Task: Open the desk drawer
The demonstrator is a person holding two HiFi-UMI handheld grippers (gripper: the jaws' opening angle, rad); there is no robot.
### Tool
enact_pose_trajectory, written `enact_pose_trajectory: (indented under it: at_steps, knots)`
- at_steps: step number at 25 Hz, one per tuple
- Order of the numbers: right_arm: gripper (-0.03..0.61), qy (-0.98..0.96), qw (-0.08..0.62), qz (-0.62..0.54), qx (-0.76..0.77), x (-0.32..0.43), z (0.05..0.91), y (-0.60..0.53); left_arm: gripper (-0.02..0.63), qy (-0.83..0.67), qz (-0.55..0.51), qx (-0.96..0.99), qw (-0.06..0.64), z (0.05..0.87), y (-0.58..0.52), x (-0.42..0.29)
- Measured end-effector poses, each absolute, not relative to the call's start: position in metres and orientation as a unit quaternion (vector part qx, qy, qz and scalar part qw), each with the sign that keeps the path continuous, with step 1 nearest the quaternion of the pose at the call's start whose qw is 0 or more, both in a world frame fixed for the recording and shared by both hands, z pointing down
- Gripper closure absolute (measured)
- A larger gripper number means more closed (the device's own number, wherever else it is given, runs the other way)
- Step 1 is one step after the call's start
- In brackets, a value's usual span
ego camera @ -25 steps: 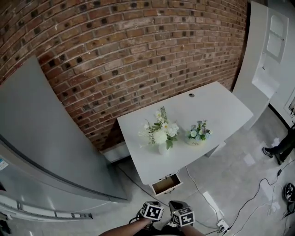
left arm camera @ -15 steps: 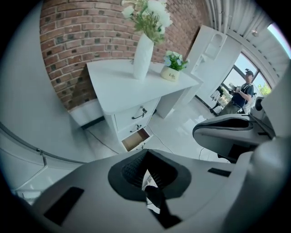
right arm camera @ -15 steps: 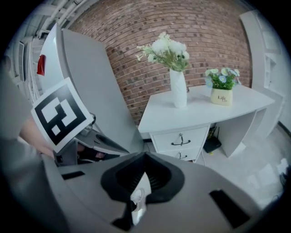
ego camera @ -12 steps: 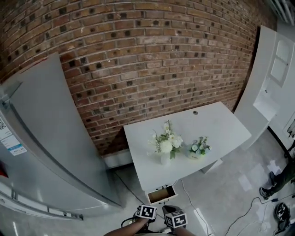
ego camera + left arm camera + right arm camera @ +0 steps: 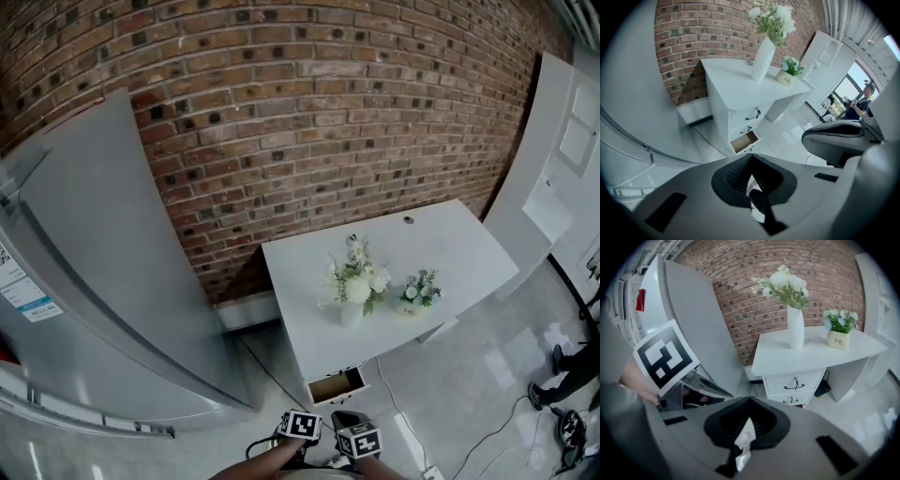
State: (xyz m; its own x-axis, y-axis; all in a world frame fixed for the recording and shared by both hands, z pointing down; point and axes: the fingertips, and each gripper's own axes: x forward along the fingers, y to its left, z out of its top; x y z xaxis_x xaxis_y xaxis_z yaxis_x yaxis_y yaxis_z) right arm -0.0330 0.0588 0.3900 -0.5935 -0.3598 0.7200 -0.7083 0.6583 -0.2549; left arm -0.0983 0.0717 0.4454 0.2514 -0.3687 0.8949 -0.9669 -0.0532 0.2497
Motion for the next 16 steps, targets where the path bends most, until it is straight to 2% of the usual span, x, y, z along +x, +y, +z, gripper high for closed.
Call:
enact_pose_trajectory:
  at_steps: [16]
  knots:
    - [0.563,-0.839,0.329,0.265,0.343,-0.03,0.405,0.066,0.606,-0.484,0.356,0.663,0.446,0.462,0.081,-0.1]
